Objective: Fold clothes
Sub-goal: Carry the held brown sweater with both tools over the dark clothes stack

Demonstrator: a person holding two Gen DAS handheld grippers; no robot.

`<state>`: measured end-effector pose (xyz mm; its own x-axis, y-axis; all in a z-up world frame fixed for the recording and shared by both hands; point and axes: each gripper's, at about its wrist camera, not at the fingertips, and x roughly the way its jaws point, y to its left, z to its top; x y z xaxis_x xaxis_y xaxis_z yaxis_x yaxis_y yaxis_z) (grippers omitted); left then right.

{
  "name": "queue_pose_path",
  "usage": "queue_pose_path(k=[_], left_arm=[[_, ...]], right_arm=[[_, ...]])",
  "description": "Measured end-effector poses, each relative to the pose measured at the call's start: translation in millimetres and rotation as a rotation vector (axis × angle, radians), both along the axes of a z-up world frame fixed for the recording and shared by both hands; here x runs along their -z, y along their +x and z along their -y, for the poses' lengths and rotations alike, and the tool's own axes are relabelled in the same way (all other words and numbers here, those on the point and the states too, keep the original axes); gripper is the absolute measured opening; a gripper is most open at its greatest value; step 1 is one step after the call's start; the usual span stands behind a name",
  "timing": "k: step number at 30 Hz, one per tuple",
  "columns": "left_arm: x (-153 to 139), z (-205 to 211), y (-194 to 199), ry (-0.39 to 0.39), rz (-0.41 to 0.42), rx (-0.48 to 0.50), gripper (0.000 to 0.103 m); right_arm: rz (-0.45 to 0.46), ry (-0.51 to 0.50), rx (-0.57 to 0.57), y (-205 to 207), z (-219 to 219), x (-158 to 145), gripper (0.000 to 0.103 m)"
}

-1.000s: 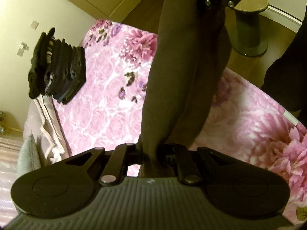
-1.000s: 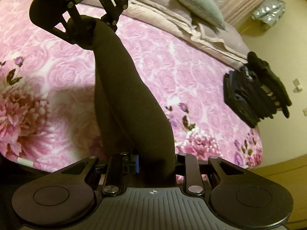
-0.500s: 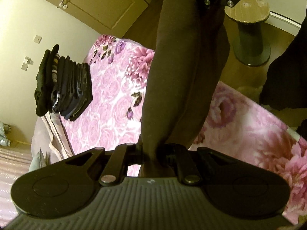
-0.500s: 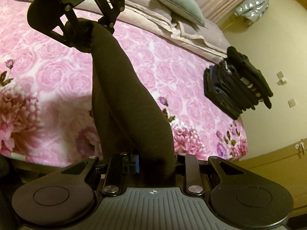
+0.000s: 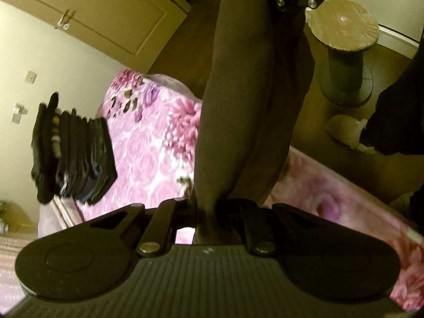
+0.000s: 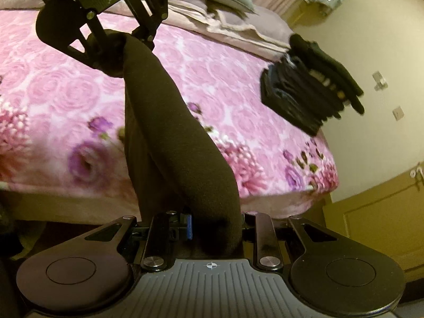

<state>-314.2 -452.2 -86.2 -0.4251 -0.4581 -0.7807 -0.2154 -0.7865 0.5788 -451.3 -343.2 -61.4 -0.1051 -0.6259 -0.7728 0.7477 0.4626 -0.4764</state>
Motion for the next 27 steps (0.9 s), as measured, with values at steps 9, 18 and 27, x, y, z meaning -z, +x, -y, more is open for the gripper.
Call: queue_pose_path(k=[9, 18, 27], left_arm=[[-34.6, 56.4, -114.9, -0.029, -0.04, -0.081, 0.01], [-80.0, 128.3, -186.9, -0.094, -0.105, -0.194, 0.01], [-128.5, 228.8, -205.7, -0.212, -0.189, -0.269, 0.01]], right_arm=[[0.0, -0.045, -0.059, -133.1, 52.8, -32.9, 0.025], [-0.052, -0.154, -0.226, -212.8, 142.2, -88.7, 0.025], [-0.066, -0.228, -0.387, -250.4, 273.5, -139.3, 0.025]])
